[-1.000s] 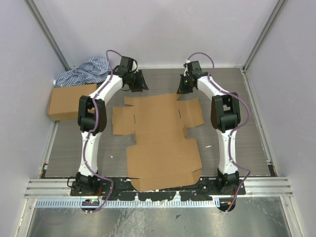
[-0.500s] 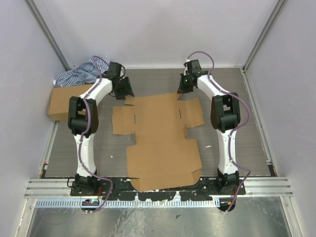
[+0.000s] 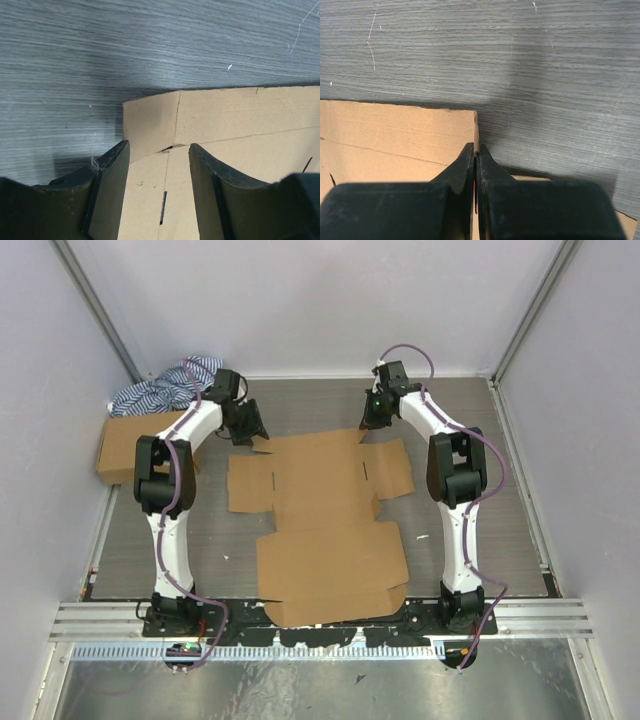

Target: Fold the paper box

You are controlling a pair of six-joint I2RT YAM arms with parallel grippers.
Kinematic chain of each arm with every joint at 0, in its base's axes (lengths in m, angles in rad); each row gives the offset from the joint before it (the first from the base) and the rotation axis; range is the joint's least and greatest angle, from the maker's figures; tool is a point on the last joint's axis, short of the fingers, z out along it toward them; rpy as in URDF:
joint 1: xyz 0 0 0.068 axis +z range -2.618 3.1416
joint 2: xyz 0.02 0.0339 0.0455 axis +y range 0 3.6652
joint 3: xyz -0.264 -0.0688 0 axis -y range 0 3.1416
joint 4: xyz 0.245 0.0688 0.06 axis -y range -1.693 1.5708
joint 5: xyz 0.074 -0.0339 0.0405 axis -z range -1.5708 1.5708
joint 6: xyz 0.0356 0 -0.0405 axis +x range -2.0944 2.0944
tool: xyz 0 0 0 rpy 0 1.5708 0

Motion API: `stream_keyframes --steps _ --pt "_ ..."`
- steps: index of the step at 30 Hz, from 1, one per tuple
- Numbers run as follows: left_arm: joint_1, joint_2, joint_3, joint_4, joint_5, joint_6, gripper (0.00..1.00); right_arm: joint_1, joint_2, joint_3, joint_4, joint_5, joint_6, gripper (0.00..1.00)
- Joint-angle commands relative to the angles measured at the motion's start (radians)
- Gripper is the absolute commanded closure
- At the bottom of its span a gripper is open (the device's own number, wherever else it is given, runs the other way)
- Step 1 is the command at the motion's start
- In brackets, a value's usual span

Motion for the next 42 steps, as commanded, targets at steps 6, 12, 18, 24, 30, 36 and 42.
stream_keyframes --steps 6,12,18,24,30,36,42 --pt "0.001 0.029 0.006 0.017 0.036 0.002 0.44 0.006 -0.019 0.043 0.011 -0.006 0.004 0.95" --pt "0.001 0.003 0.006 -0.022 -0.061 0.030 0.44 0.005 -0.021 0.041 0.010 0.001 0.000 0.95" --pt "0.000 -0.012 0.004 -0.030 -0.080 0.048 0.44 0.006 -0.015 0.041 0.010 -0.002 0.002 0.95" --pt "-0.002 0.030 0.007 -0.003 -0.001 0.020 0.45 0.006 -0.018 0.040 0.010 -0.007 0.002 0.95" --pt "-0.023 0.041 0.022 0.022 0.036 0.000 0.47 0.007 -0.013 0.044 0.009 -0.012 0.001 0.95" --pt "-0.045 0.043 0.055 0.020 0.044 -0.004 0.47 0.007 -0.016 0.045 0.010 -0.027 0.000 0.95" --pt "-0.070 0.054 0.091 0.024 0.051 -0.011 0.47 0.008 -0.016 0.046 0.010 -0.033 -0.001 0.94"
